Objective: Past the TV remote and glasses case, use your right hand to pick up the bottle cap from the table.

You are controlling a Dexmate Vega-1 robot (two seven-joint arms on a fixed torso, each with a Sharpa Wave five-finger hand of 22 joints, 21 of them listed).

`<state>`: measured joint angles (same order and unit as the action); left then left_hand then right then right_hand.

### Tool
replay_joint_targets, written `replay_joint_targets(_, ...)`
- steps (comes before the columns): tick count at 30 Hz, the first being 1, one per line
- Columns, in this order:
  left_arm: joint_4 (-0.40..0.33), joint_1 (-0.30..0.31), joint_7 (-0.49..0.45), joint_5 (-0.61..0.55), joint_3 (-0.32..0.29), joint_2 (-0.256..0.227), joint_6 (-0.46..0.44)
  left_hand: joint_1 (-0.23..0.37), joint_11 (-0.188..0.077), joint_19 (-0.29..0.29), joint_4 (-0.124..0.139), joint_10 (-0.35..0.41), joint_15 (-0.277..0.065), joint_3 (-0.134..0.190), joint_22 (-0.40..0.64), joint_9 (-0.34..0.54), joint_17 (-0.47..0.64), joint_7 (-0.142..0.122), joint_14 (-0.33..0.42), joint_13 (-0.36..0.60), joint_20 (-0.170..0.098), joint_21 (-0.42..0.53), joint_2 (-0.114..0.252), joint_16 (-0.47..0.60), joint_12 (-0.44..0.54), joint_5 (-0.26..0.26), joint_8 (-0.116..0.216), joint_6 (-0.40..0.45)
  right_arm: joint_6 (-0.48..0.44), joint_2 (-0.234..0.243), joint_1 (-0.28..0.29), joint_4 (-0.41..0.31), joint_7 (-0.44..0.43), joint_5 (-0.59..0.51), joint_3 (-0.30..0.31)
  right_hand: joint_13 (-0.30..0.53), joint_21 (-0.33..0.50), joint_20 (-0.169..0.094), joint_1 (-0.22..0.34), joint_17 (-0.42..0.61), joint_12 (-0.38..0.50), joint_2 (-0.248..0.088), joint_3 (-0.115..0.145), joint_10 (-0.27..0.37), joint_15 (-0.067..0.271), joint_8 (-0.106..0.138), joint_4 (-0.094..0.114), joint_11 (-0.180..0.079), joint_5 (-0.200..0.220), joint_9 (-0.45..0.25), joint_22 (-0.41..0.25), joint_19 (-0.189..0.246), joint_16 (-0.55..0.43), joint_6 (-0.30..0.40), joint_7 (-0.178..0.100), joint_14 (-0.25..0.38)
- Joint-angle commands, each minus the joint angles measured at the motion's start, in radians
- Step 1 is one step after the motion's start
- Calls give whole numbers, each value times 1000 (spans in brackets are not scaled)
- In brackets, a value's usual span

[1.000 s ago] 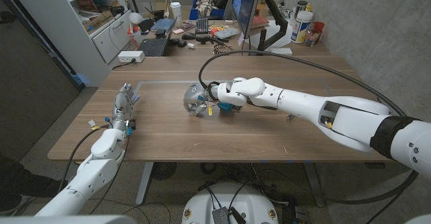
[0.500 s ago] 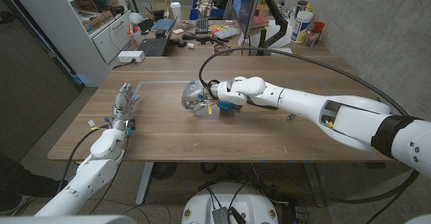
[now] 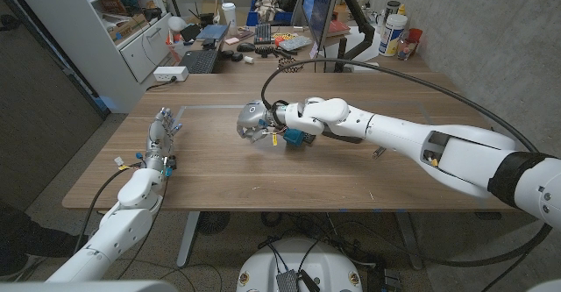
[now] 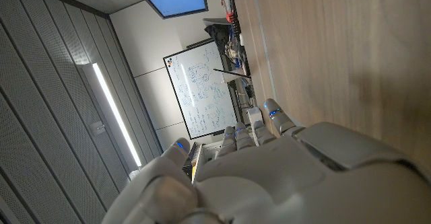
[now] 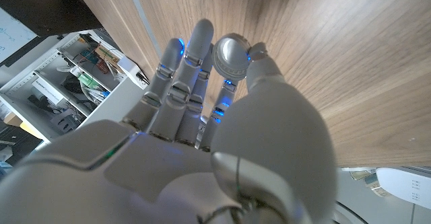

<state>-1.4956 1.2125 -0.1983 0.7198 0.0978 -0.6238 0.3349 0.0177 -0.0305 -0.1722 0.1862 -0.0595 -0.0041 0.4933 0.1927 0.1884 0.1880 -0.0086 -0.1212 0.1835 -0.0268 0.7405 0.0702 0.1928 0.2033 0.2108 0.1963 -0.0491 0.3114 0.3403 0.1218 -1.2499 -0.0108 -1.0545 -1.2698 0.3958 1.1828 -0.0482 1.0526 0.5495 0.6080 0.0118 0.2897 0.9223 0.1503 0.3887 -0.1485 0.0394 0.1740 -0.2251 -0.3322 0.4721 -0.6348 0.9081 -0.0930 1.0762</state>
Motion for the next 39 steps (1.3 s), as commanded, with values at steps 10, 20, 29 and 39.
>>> replay_joint_targets(10,-42,28,-25,-20,-6,1,7,-7,-5,-74,0,0,-6,-3,4,2,4,-7,1,4,-1,11,95,5,1,6,-3,-8,-12,39,17,-74,2,-27,44,27,35,-157,171,17,16,-149,-11,154,83,8,1,-151,11,-56,-3,-13,2,109,4,44)
replay_joint_targets(20,-59,45,-31,-25,-14,1,13,-7,-6,-74,0,0,-6,-4,4,2,4,-8,0,4,-3,11,95,5,1,6,-2,-7,-11,53,22,-103,1,-39,62,25,60,-157,177,27,9,-146,-16,154,82,-3,0,-138,12,-59,0,-26,7,104,11,49)
replay_joint_targets(29,-69,53,-36,-30,-19,3,16,-7,-5,-73,0,1,-5,-5,4,2,4,-7,1,4,-3,13,96,5,1,6,-1,-5,-19,56,26,-118,-2,-47,78,25,78,-157,182,34,5,-147,-18,158,82,-8,1,-134,12,-62,4,-38,12,109,12,53)
replay_joint_targets(39,-80,61,-41,-37,-24,-1,12,-6,-8,-72,0,-1,-6,-6,4,2,4,-8,1,4,-4,14,96,5,0,6,-2,-7,-40,57,30,-128,-25,-53,99,35,95,-155,188,44,10,-144,-21,171,83,-6,0,-141,14,-69,13,-44,15,128,5,59)
